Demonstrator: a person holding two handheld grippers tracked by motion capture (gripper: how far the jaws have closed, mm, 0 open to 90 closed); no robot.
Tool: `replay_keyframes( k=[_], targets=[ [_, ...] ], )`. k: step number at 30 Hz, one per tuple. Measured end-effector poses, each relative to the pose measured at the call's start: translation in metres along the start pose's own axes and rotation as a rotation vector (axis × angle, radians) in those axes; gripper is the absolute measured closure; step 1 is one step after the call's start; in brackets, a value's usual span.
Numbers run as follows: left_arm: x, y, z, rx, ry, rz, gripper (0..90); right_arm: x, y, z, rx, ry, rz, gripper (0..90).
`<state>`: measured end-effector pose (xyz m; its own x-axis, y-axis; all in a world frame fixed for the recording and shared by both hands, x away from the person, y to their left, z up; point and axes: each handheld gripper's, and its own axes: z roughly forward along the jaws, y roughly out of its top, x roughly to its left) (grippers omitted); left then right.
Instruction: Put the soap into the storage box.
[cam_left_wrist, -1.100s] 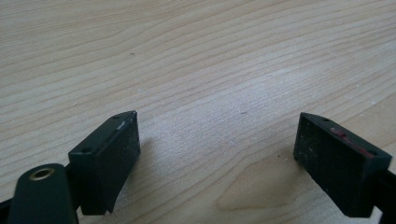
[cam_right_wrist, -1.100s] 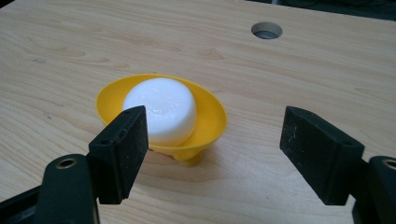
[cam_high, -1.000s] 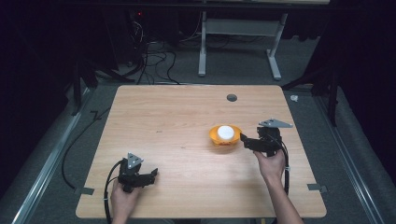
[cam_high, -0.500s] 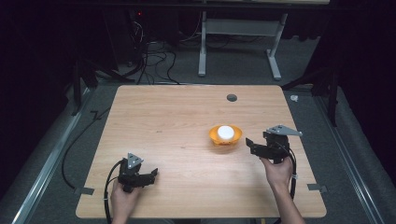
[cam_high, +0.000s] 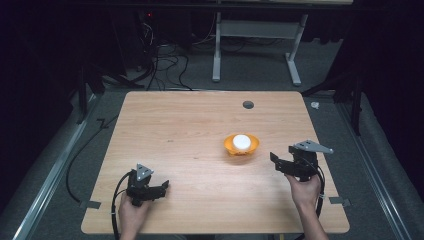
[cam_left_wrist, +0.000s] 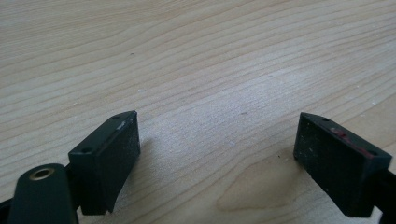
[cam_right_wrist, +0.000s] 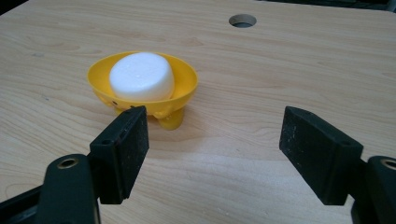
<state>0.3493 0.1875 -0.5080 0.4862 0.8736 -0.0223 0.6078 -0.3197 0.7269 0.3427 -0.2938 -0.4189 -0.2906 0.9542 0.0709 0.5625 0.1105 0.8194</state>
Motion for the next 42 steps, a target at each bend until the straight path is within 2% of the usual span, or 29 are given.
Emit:
replay_keyframes(
  k=[24,42],
  targets=[
    [0.000,0.000,0.000,0.000,0.000,0.001,14.9,-0.010,-0.022,-0.015,-0.015,-0.015,0.024,25.3],
    [0.000,0.000,0.000,0.000,0.001,0.000,14.9,-0.012,-0.052,-0.016,0.004,-0.002,0.071,26.9]
  ],
)
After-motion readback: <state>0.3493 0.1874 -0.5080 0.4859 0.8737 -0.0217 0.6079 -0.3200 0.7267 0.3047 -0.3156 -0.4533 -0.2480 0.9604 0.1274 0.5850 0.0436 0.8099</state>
